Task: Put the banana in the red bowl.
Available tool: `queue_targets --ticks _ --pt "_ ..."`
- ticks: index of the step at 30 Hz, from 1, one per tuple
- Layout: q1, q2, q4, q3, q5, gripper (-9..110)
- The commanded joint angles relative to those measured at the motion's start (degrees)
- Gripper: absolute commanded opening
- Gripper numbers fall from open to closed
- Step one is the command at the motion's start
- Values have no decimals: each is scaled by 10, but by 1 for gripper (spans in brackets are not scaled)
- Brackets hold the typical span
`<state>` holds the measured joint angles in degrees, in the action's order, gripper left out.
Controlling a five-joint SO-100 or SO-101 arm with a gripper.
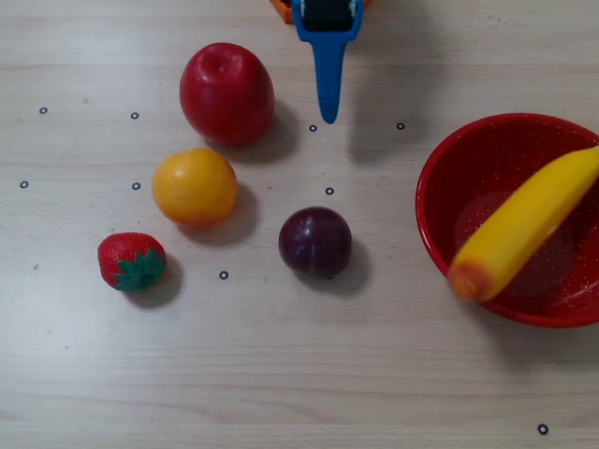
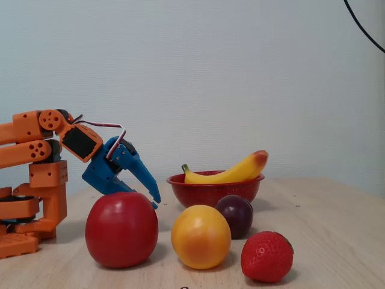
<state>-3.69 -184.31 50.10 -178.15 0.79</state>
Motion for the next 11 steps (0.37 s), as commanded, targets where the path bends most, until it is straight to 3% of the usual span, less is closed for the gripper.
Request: queue_targets --ticks 1,11 --pt "-5 -8 3 -6 15 0" --pt "6 -7 3 -6 0 0"
